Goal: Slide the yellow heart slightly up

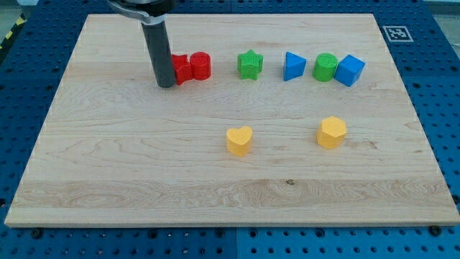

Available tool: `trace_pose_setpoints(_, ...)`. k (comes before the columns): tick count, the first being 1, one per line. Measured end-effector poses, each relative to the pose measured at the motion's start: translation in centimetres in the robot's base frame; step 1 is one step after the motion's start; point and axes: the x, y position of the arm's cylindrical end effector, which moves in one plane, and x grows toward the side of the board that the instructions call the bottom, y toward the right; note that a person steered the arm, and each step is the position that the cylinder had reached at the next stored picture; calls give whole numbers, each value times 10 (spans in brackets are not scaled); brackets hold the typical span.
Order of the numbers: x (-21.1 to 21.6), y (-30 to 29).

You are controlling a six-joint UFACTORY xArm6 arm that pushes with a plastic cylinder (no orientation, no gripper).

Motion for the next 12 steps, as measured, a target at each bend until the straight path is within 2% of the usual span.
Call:
trace_pose_setpoints(4, -2, -6)
trace_pose_setpoints(5, 26, -17)
trace_pose_setpoints(6, 85, -12)
trace_pose_setpoints(7, 147, 28)
trace_pose_setpoints(8, 192, 106)
trace_pose_setpoints(9, 213, 188)
trace_pose_setpoints(10, 213, 231)
trace_pose_setpoints(12, 182, 191)
